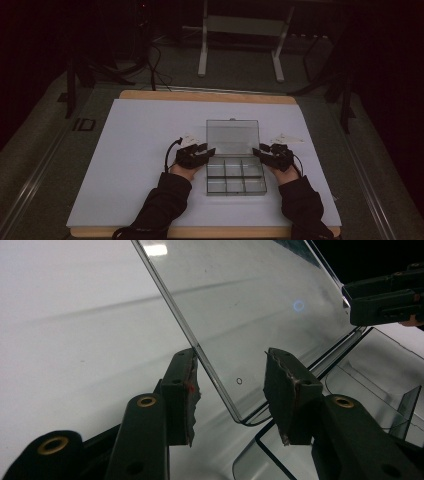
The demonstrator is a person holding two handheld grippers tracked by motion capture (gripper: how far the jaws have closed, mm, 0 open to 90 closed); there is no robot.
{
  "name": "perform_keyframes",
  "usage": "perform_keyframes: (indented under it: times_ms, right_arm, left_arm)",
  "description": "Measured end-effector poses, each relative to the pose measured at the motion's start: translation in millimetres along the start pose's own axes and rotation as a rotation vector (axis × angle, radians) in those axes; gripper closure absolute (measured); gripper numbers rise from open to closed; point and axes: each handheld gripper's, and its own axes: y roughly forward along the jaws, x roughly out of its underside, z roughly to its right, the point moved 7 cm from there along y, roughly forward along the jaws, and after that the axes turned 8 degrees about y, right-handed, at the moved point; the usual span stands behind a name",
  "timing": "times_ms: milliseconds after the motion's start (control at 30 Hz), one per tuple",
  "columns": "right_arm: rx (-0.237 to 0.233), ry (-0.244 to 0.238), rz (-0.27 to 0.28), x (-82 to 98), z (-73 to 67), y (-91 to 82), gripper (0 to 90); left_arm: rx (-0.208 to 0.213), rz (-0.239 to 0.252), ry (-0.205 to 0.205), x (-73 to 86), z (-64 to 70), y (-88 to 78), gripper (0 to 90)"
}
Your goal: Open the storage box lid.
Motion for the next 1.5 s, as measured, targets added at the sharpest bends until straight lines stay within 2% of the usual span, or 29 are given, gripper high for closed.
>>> perform_keyframes:
  times_ms: [133, 200, 300, 367, 567, 733, 833, 933, 967, 1000, 1033, 1067, 1133, 1167, 1233, 1300, 1333, 1400, 1500]
  right_arm:
    - [0.001, 0.003, -0.002, 0.4, -0.3, 0.8, 58.7]
    - [0.003, 0.000, -0.002, 0.3, -0.5, 1.1, 58.6]
    - [0.002, -0.002, -0.003, 0.3, -0.5, 1.5, 59.1]
    - [0.007, -0.008, -0.008, 0.7, -1.1, 2.1, 59.2]
    - [0.006, -0.012, -0.012, 1.4, -2.4, 4.2, 59.5]
    - [-0.002, -0.018, -0.013, -0.7, -3.2, 3.2, 57.4]
    - [-0.020, -0.030, -0.015, -3.3, -6.9, 2.6, 51.1]
    - [-0.027, -0.064, -0.021, -5.8, -12.2, 1.7, 44.0]
    - [-0.033, -0.065, -0.021, -6.9, -13.8, 1.3, 41.3]
    - [-0.039, -0.068, -0.021, -7.9, -15.0, 0.7, 37.9]
    - [-0.047, -0.070, -0.018, -9.2, -16.8, -0.4, 34.8]
    - [-0.057, -0.069, -0.018, -9.4, -18.2, -0.9, 32.6]
    - [-0.066, -0.099, -0.026, -8.3, -21.2, -2.5, 26.3]
    - [-0.062, -0.130, -0.029, -7.0, -22.8, -3.4, 23.6]
    - [-0.076, -0.129, -0.027, -6.2, -25.3, -4.9, 21.3]
    - [-0.087, -0.126, -0.024, -6.1, -26.6, -5.8, 20.1]
    - [-0.101, -0.147, -0.028, -4.0, -30.0, -9.0, 18.0]
    - [-0.125, -0.131, -0.025, -3.3, -32.0, -11.5, 17.9]
    - [-0.129, -0.141, -0.012, -3.1, -34.3, -17.2, 17.9]
  left_arm:
    - [0.016, -0.010, -0.049, 0.6, -1.4, 1.6, 57.0]
    - [0.022, -0.012, -0.058, 0.9, -1.9, 1.7, 56.9]
    - [0.004, -0.024, -0.060, 0.9, -3.2, 2.3, 53.4]
    - [-0.006, -0.035, -0.037, 1.3, -1.6, 2.8, 52.9]
    - [0.003, -0.037, -0.037, 1.5, -2.2, 2.8, 53.7]
    - [0.016, -0.016, 0.014, -3.5, 0.6, -3.0, 51.1]
    - [0.031, -0.011, 0.060, -9.6, 7.8, -7.6, 42.7]
    - [0.037, -0.019, 0.103, -14.8, 15.5, -10.8, 31.6]
    - [0.041, -0.028, 0.114, -15.8, 17.5, -11.5, 28.3]
    - [0.063, -0.025, 0.120, -17.2, 20.9, -12.7, 26.1]
    - [0.066, -0.027, 0.120, -17.6, 22.2, -13.3, 18.7]
    - [0.066, -0.032, 0.126, -17.7, 23.9, -14.2, 16.1]
    - [0.086, -0.029, 0.147, -17.1, 27.3, -16.2, 12.1]
    - [0.089, -0.032, 0.148, -16.6, 28.3, -16.6, 9.0]
    - [0.113, -0.032, 0.148, -15.3, 31.0, -17.7, 9.0]
    - [0.118, -0.033, 0.148, -14.5, 32.5, -17.9, 8.9]
    - [0.124, -0.034, 0.170, -12.9, 35.2, -19.9, 9.0]
    - [0.130, -0.037, 0.188, -11.7, 38.2, -22.5, 9.0]
    - [0.126, -0.050, 0.213, -9.7, 40.8, -27.0, 9.0]
